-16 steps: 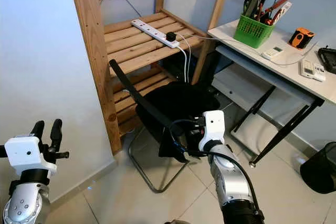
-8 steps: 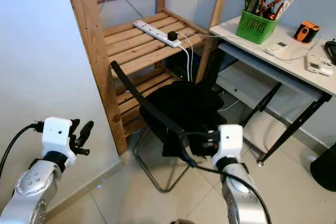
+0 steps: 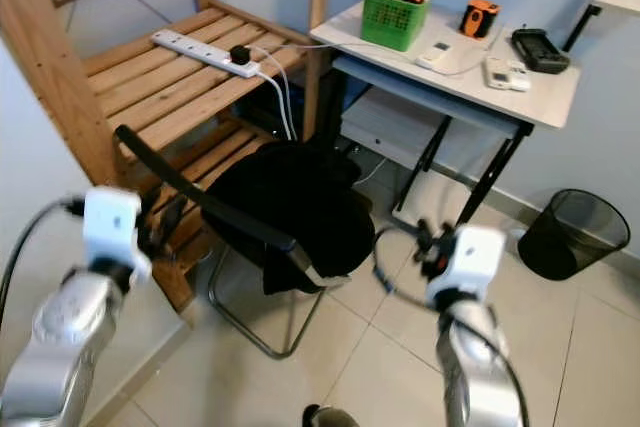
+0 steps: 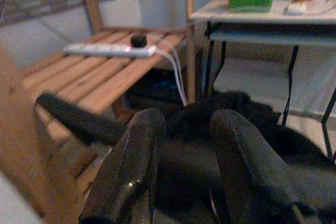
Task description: Clean up the room
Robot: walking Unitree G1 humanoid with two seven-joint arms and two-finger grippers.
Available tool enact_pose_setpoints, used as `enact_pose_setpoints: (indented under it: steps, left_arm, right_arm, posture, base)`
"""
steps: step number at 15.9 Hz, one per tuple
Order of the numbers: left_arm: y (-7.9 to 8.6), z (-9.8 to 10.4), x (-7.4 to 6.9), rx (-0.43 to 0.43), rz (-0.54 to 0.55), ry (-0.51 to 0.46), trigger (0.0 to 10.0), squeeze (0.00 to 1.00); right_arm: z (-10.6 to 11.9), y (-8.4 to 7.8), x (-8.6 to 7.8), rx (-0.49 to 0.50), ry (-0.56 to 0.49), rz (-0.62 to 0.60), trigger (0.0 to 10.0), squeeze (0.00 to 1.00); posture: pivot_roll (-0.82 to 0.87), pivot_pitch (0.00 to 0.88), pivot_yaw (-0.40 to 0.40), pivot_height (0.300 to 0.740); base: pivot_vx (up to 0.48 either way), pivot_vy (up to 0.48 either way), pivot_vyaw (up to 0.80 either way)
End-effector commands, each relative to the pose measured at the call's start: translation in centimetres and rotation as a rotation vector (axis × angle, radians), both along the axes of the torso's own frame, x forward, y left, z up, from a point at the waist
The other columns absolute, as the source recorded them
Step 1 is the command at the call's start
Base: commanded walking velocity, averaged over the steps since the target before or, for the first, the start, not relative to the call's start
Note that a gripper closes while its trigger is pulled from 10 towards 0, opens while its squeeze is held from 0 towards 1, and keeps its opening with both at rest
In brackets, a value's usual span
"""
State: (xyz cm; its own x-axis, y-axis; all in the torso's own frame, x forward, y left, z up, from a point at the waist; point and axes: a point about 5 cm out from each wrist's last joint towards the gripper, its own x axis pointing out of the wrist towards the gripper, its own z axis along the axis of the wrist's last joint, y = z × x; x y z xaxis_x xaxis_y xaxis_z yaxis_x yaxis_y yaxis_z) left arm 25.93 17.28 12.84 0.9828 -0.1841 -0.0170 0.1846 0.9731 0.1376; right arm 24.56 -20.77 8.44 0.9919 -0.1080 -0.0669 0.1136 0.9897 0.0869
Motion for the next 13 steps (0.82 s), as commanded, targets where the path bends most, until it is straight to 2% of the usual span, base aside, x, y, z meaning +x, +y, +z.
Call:
enact_pose_setpoints:
  steps: [1,3,4,6,7,9,13]
  left_arm:
    - [-0.5,0.3,0.9,-0.018,-0.030,0.012,10.0,0.00]
    - [-2.9,0.0,2.6,0.015,-0.119,0.032,10.0,0.00]
    - [-4.9,0.1,2.9,0.017,-0.219,0.036,10.0,0.00]
    - [-6.6,-0.1,2.8,0.046,-0.305,0.036,10.0,0.00]
    - [-7.0,0.0,3.2,0.035,-0.296,0.020,10.0,0.00]
    - [-6.8,0.0,3.4,0.035,-0.279,0.020,10.0,0.00]
    - [-3.5,-0.5,2.8,0.010,-0.160,0.035,10.0,0.00]
  right_arm:
    - [1.3,-2.4,0.0,-0.040,-0.054,-0.075,10.0,0.00]
    - [0.9,-4.8,-0.5,-0.064,-0.026,-0.129,10.0,0.00]
    - [1.0,-4.6,0.0,-0.060,-0.029,-0.117,10.0,0.00]
    - [0.8,-2.7,0.5,-0.041,-0.027,-0.064,10.0,0.00]
    - [0.5,-2.0,0.5,-0.030,-0.022,-0.044,10.0,0.00]
    - [0.5,-1.5,0.6,-0.019,-0.021,-0.028,10.0,0.00]
    - [0.3,-0.7,0.4,0.000,-0.023,-0.012,10.0,0.00]
  posture:
    - [-0.06,0.000,0.021,0.740]
    - [-0.06,0.000,0.019,0.740]
    - [-0.06,0.000,0.016,0.740]
    - [-0.05,0.000,0.000,0.740]
    - [-0.05,0.000,-0.004,0.740]
    - [-0.05,0.000,-0.013,0.740]
    - [-0.05,0.000,-0.011,0.740]
  base:
    - [0.000,0.000,-0.79]
    - [0.000,0.000,-0.79]
    - [0.000,0.000,-0.79]
    - [0.000,0.000,-0.79]
    - [0.000,0.000,-0.79]
    - [0.000,0.000,-0.79]
    - [0.000,0.000,-0.79]
